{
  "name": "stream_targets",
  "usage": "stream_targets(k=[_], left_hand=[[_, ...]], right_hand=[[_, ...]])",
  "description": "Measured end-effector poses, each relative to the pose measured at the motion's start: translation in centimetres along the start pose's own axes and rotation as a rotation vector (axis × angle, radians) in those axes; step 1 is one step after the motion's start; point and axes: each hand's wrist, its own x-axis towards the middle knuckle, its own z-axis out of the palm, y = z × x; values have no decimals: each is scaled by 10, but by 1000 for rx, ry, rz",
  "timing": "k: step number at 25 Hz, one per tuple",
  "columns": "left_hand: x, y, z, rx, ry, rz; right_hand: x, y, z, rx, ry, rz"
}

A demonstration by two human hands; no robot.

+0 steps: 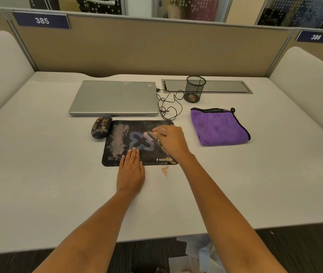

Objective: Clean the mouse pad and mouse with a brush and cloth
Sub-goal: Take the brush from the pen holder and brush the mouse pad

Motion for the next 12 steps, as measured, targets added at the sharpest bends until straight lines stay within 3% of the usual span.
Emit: stream_targets(k=[4,6,10,12], left_hand=[[-1,0,-1,-19,18,-27],[0,0,-1,-21,22,-28],[0,-1,-2,-26,17,-20],[0,-1,-2,-29,21,-24]], right_hand=[[18,-17,15,-275,-307,-40],[10,-16,15,-352,-368,-132],[-9,-4,-9,-184,-430,-231],[1,-1,-14,-128,-347,-219]])
